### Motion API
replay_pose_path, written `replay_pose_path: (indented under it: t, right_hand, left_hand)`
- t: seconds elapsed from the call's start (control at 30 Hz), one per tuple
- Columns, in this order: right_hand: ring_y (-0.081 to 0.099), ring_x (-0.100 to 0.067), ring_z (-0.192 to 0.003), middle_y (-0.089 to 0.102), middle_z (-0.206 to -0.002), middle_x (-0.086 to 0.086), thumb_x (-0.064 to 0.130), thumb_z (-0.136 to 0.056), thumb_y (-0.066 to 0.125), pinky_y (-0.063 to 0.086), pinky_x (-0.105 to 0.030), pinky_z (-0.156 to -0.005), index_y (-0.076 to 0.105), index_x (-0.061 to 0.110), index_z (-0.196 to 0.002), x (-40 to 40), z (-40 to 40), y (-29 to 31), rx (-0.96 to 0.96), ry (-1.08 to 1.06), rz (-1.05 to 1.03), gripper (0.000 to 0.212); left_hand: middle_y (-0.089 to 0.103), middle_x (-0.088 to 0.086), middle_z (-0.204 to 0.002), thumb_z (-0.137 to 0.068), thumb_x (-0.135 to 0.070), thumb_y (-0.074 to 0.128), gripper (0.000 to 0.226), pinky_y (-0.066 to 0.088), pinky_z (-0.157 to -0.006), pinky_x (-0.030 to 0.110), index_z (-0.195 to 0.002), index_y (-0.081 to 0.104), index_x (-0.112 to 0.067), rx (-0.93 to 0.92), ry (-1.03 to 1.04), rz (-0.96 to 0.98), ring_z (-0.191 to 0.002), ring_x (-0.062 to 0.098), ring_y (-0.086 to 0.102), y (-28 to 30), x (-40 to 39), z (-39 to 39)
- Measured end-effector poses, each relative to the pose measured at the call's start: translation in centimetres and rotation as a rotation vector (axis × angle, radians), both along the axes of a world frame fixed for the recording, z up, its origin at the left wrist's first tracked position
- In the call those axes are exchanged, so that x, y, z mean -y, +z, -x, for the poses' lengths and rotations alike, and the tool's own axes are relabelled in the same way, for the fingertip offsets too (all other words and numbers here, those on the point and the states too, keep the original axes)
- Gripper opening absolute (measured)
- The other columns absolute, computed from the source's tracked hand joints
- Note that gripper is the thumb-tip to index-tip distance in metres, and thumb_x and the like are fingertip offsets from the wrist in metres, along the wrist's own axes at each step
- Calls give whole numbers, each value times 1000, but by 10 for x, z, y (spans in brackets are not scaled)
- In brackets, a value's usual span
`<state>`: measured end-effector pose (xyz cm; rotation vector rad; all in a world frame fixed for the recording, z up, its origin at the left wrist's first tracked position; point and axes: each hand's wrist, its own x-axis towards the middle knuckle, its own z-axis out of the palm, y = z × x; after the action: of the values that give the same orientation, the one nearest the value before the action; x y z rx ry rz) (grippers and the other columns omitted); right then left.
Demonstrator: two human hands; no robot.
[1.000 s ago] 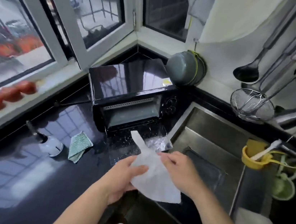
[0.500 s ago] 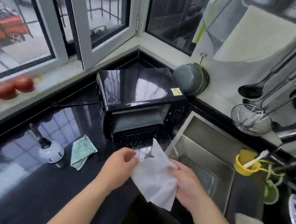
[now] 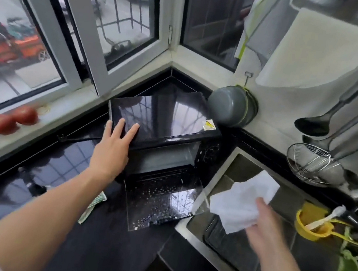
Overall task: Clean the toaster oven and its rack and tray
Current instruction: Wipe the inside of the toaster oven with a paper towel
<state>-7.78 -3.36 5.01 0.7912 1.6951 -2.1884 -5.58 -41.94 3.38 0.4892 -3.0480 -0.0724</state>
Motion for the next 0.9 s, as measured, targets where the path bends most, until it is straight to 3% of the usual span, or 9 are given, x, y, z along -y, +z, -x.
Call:
replay_pose_path:
  t: [0.2, 0.37, 0.5, 0.63, 0.77, 0.83, 0.9]
  right_hand:
    - [67, -30, -107, 67, -122, -14, 29, -106, 44, 55, -37, -73, 53, 12, -137, -3, 15, -12, 50, 13, -5, 36]
    - [65, -31, -108, 67, -121, -13, 25, -104, 49, 53, -42, -86, 57, 16, -132, -13, 26, 12, -33, -38, -45, 31]
    - [67, -25, -100, 69, -112, -7, 23, -102, 49, 54, -37, -78, 61, 19, -120, -10, 33, 38, -200, -55, -60, 21]
    - [69, -23, -100, 70, -111, -5, 22, -102, 47, 54, -38, -80, 63, 21, -113, 3, 38, 63, -318, -53, -77, 19]
    - [69, -15, -90, 71, -99, 4, 21, -101, 47, 54, -31, -73, 65, 21, -104, 16, 46, 84, -416, -43, -161, 18]
    - [69, -8, -83, 71, -94, 8, 20, -101, 47, 51, -26, -68, 64, 20, -106, 24, 48, 92, -469, 28, -237, 18]
    - [69, -15, -85, 72, -91, 4, 24, -100, 48, 53, -32, -71, 65, 17, -101, 31, 47, 93, -494, 200, -350, 18]
  left_hand:
    - [34, 23, -159, -79, -7, 79, 100, 46, -107, 58, -163, 26, -21, 77, -34, 142, -140, 57, 33, 8, 2, 8]
    - [36, 15, -162, -86, -8, 68, 91, 43, -109, 51, -163, 25, -29, 149, -40, 76, -140, 48, 41, 49, 6, 18]
    - [40, 5, -163, -87, -10, 59, 85, 47, -106, 43, -161, 28, -36, 246, -78, 29, -140, 34, 48, 76, 12, 21]
    - [60, 6, -146, -85, -5, 50, 85, 52, -88, 35, -158, 34, -45, 351, -64, -64, -123, 33, 60, 94, 15, 26]
    - [67, -1, -135, -86, -9, 51, 78, 54, -92, 36, -149, 43, -54, 440, -85, -183, -109, 25, 65, 97, 24, 35]
    - [71, -6, -122, -84, -10, 52, 77, 56, -90, 38, -144, 47, -57, 489, -103, -249, -99, 20, 66, 96, 31, 39]
    - [74, -5, -103, -76, -10, 52, 80, 61, -84, 44, -137, 51, -63, 520, -124, -330, -85, 18, 68, 94, 39, 42]
